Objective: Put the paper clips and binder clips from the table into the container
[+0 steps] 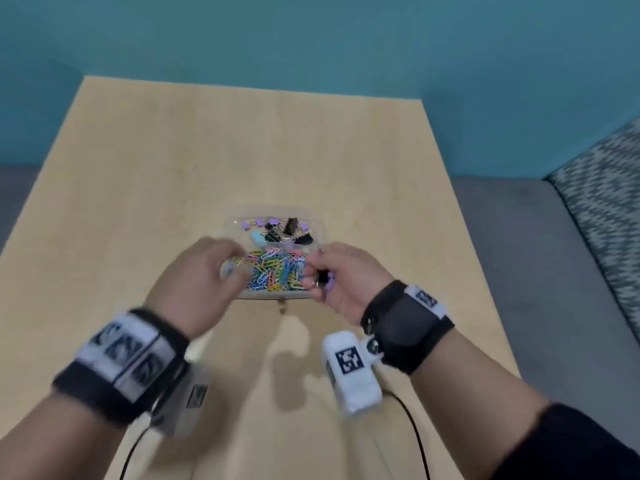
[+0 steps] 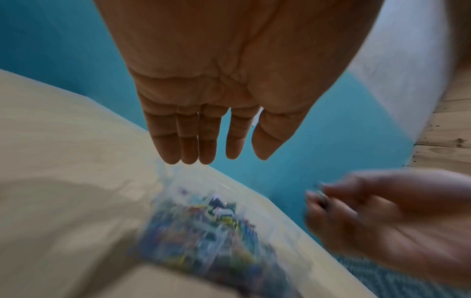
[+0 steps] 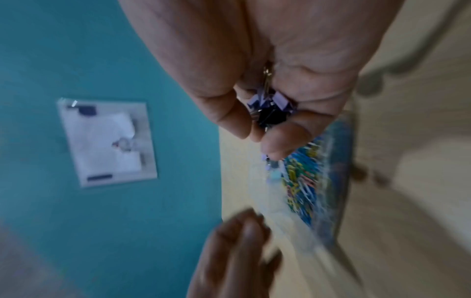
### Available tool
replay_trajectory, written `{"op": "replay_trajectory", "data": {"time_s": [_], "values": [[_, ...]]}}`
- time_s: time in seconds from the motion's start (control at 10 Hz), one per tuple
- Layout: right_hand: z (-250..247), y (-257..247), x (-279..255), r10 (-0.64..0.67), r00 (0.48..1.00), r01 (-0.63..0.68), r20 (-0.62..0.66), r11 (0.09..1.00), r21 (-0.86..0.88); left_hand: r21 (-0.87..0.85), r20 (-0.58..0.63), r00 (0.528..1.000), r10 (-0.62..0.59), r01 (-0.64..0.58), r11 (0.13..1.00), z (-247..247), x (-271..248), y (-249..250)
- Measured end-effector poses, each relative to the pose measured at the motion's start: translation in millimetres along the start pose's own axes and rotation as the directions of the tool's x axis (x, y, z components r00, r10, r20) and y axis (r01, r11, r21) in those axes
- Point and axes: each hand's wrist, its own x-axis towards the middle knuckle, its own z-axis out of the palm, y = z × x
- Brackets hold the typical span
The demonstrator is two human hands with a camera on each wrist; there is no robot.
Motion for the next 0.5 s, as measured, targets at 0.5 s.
{"op": "replay_trajectory", "data": {"time_s": [0.5], "values": [[52.8, -64.3, 59.3, -0.394, 0.903, 0.236, 0.172, 0.120, -0.964, 0.020, 0.177, 0.983, -0.051, 0.048, 0.999, 32.4, -128.1, -45.0]]}}
